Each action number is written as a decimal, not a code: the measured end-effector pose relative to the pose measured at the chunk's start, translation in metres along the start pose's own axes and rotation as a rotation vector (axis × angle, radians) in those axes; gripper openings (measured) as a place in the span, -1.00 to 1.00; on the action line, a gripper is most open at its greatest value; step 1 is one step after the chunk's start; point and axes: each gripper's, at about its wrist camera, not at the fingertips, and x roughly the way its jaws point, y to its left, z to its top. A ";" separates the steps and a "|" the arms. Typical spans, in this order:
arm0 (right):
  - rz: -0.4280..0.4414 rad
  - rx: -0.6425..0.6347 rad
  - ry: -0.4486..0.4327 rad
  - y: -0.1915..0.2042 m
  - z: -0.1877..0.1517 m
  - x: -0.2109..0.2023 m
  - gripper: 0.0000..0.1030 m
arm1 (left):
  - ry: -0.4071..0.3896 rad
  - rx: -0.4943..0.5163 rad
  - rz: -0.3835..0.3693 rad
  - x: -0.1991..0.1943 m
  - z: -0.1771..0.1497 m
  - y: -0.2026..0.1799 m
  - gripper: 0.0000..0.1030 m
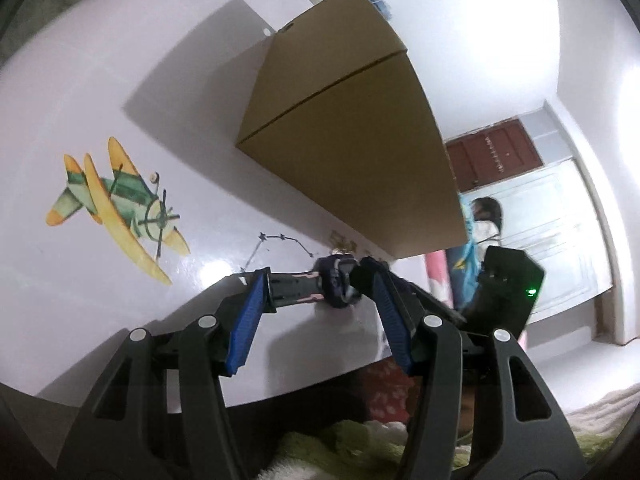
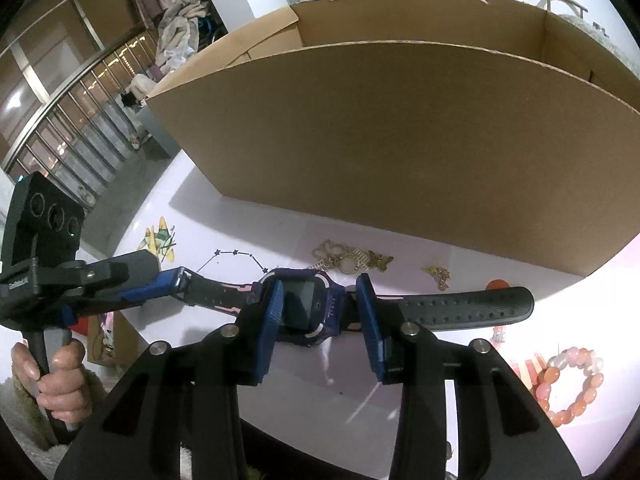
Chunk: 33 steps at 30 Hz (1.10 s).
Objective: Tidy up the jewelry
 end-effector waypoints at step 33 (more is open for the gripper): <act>0.092 0.007 0.033 0.007 -0.019 -0.012 -0.35 | 0.087 0.428 0.520 0.021 -0.020 -0.075 -0.78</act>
